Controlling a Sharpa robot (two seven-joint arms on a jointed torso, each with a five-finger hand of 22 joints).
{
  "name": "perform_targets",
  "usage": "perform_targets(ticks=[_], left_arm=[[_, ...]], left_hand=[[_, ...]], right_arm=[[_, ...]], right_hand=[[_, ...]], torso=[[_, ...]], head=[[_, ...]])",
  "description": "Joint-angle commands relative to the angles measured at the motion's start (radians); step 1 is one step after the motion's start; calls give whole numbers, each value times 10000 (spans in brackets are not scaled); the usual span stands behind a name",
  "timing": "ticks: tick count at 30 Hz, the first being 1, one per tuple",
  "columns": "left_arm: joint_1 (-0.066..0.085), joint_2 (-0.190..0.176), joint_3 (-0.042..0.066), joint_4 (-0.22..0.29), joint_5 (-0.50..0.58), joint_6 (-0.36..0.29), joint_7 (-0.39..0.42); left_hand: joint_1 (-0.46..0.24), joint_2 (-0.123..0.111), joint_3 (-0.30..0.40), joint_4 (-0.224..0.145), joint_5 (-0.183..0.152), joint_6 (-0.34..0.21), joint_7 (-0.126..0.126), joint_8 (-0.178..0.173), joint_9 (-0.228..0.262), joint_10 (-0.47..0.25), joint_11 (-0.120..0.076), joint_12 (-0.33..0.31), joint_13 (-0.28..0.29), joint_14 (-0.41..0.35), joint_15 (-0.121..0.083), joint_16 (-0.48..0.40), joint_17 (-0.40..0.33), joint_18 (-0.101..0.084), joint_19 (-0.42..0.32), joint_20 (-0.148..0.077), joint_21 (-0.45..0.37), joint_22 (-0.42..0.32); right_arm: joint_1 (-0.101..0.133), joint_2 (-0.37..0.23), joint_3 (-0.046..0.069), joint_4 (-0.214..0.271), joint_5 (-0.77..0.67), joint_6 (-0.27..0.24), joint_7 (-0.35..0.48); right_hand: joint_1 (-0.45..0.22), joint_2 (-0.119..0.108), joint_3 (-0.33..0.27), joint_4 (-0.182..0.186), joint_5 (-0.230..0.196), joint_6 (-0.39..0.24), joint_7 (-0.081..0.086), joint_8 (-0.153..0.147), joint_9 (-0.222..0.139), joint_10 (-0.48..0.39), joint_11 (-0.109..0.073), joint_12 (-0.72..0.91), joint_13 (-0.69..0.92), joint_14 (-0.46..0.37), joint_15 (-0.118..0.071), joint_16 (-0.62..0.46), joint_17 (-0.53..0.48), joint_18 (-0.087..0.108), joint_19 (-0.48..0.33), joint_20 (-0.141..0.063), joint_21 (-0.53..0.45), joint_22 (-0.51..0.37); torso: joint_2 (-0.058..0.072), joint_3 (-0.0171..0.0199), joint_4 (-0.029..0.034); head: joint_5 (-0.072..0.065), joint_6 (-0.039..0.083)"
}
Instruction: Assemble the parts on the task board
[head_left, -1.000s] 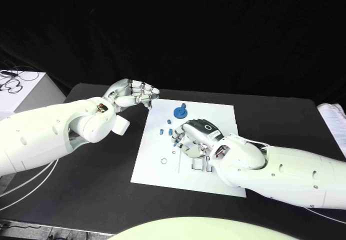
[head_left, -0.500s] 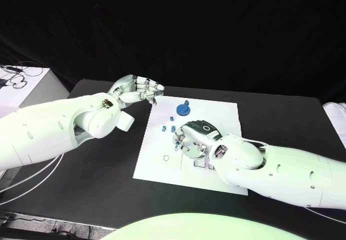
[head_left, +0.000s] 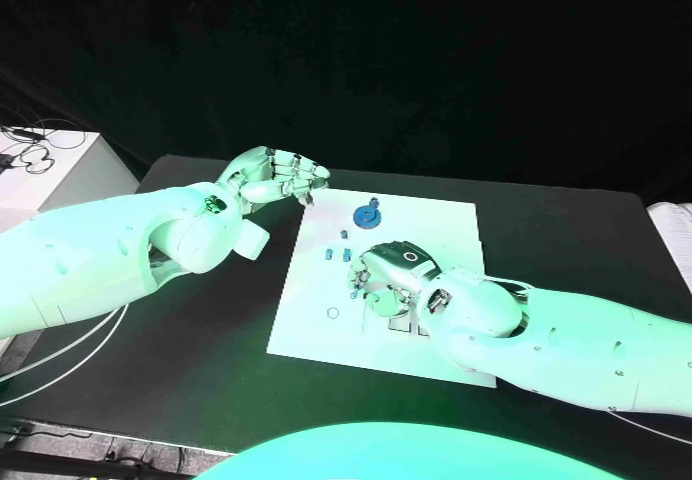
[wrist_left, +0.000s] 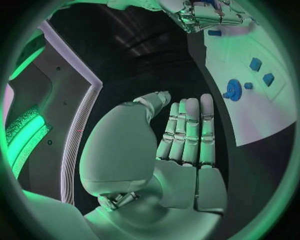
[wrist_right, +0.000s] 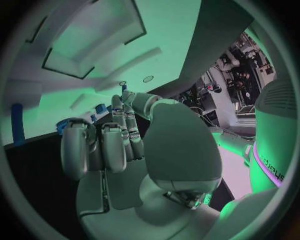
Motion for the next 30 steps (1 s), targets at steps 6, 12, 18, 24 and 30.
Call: perform_targets(ticks=[6,12,18,24,30], left_arm=[[2,19,7,25,61,79,6],[2,19,7,22,59,96,-17],[2,22,7,23,51,108,-38],[3,38,7,22,42,137,-58],[3,49,8,19,37,157,-72]], left_hand=[[93,20,-28,-39,49,2,50,-56,-13,-42,59,-24,-8,87,-3,-62,-16,127,61,-20,-27,-16],[91,22,-31,-39,50,3,52,-57,-14,-51,62,-40,-14,87,0,-66,-17,127,63,-18,-31,-18],[91,22,-31,-39,50,3,52,-57,-14,-51,62,-40,-14,87,0,-66,-17,127,63,-18,-31,-18],[89,23,-32,-38,50,2,53,-58,-15,-57,65,-49,-17,88,2,-67,-17,127,65,-16,-33,-19],[88,23,-33,-37,50,1,54,-60,-16,-61,67,-56,-19,88,3,-69,-17,126,65,-16,-34,-20]], right_arm=[[-47,95,-4,-75,-283,19,-165],[-67,167,-4,-114,-288,37,-183],[-72,208,-4,-166,-292,181,-202],[-74,260,-4,-243,-350,411,-264],[-77,314,-7,-301,-563,552,-395]], right_hand=[[-25,64,32,-63,23,37,8,36,15,275,-180,55,10,465,-62,-20,15,32,363,-84,-36,1283],[-28,67,36,-73,29,35,8,36,19,277,-180,53,9,465,-61,-19,17,31,364,-84,-33,1285],[-28,67,36,-73,29,35,8,36,19,277,-180,53,9,465,-61,-19,17,31,364,-84,-33,1285],[-36,69,41,-89,37,32,11,37,26,279,-179,51,9,465,-61,-21,13,31,365,-83,-30,1288],[-36,69,41,-89,37,32,11,37,26,279,-179,51,9,465,-61,-21,13,31,365,-83,-30,1288]], torso=[[-6,2,2],[-5,2,-2],[-3,-1,-11],[-2,0,-7],[-11,2,-4]], head=[[15,-26],[48,-51],[57,-70],[56,-81],[49,-86]])
